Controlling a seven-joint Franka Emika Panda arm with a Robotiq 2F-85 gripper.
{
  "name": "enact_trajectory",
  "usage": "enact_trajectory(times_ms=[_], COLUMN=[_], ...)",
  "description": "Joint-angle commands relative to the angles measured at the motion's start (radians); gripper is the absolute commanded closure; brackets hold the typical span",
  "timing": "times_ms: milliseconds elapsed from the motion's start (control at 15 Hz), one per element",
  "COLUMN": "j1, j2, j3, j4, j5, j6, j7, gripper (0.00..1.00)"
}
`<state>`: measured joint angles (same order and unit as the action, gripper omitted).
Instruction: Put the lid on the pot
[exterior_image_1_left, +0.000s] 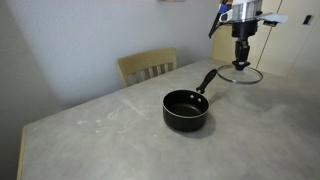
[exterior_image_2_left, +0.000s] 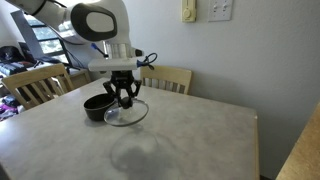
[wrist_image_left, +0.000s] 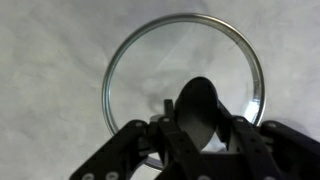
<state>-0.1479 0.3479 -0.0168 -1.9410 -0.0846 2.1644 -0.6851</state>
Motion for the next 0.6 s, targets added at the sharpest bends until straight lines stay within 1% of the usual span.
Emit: enact_trajectory(times_ms=[0, 533], j1=[0.031, 0.148], j2=[-0.006, 0.022], j3=[0.031, 0.082], j4=[0.055, 0.166], j5=[0.021, -0.004], j6=[-0.068, -0.098], j7=[0.028, 0.259], gripper=[0.85, 0.85])
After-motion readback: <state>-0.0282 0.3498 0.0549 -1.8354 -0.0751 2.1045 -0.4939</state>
